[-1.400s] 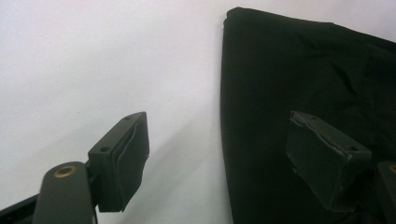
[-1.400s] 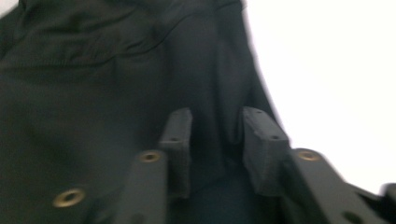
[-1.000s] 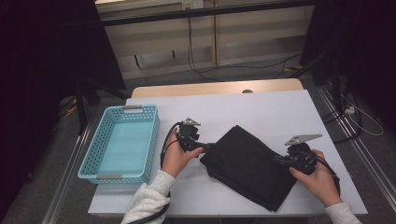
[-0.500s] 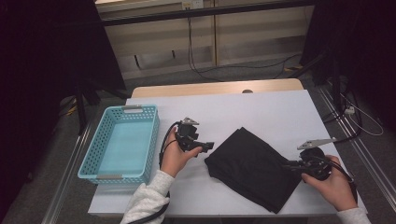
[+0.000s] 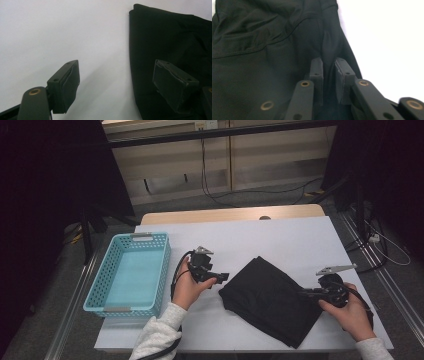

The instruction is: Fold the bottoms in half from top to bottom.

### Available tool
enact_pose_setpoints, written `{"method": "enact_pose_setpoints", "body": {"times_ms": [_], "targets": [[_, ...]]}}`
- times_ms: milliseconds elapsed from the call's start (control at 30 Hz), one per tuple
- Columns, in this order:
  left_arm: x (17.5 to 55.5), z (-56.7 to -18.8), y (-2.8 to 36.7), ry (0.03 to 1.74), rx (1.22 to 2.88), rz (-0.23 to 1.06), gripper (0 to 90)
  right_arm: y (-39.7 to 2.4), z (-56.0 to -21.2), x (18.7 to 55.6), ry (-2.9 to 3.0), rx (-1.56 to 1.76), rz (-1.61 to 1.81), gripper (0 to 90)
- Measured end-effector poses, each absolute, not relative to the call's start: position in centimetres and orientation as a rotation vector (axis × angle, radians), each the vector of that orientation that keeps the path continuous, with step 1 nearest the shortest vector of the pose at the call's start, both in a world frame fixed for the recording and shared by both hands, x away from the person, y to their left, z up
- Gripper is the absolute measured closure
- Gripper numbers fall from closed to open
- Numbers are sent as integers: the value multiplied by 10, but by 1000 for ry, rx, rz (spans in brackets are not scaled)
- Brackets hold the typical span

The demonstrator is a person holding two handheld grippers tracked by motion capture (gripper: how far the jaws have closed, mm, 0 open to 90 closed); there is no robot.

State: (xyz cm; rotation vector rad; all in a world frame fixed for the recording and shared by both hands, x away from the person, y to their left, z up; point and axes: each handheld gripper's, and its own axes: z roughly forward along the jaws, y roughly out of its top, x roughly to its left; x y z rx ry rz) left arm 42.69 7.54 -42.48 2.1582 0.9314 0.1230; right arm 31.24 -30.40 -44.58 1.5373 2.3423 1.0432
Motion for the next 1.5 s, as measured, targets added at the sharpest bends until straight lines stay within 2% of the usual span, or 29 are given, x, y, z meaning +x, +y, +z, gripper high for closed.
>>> {"method": "enact_pose_setpoints", "body": {"times_ms": [267,700,733,767,800,833,867,933,1100,1333,1500], "targets": [[427,-424,76,936,2151,126,218,-293,-435,322,2328,1500,1073,826],[426,-425,79,939,2157,127,217,-290,-448,333,2290,1573,1089,796],[426,-425,79,937,2156,127,217,-290,-448,333,2292,1560,1076,751],[426,-425,79,938,2156,127,217,-290,-448,333,2292,1560,1076,751],[425,-425,78,938,2155,126,215,-290,-449,332,2287,1532,1074,668],[425,-425,78,938,2155,126,215,-290,-449,332,2287,1532,1074,668],[424,-424,78,937,2153,122,214,-291,-445,331,2269,1480,1073,603],[425,-424,78,939,2148,124,214,-292,-438,329,2222,1431,1075,594],[425,-424,80,940,2151,123,214,-290,-432,327,2230,1385,1109,596],[424,-423,80,940,2151,126,213,-278,-446,326,2349,1356,950,650],[424,-423,79,938,2150,128,213,-281,-447,327,2349,1404,994,802]]}}
